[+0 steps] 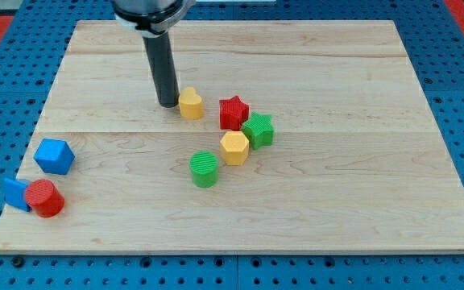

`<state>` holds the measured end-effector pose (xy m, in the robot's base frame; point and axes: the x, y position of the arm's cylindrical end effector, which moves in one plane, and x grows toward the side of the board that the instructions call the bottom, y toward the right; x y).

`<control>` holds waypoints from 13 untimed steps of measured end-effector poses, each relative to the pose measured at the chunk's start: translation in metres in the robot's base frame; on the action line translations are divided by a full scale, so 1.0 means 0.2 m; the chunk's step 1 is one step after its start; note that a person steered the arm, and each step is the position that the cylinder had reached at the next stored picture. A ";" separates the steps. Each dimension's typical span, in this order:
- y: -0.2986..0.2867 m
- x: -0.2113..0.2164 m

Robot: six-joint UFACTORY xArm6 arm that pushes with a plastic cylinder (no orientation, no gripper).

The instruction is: Push the yellow heart to the left of the red star

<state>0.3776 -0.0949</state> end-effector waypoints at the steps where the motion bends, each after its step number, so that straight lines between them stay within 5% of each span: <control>1: -0.02 -0.11; 6: -0.04 -0.14; 9: 0.22 -0.02; 10: -0.10 -0.09; 11: -0.22 0.07; 13: 0.11 0.38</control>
<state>0.4528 -0.0739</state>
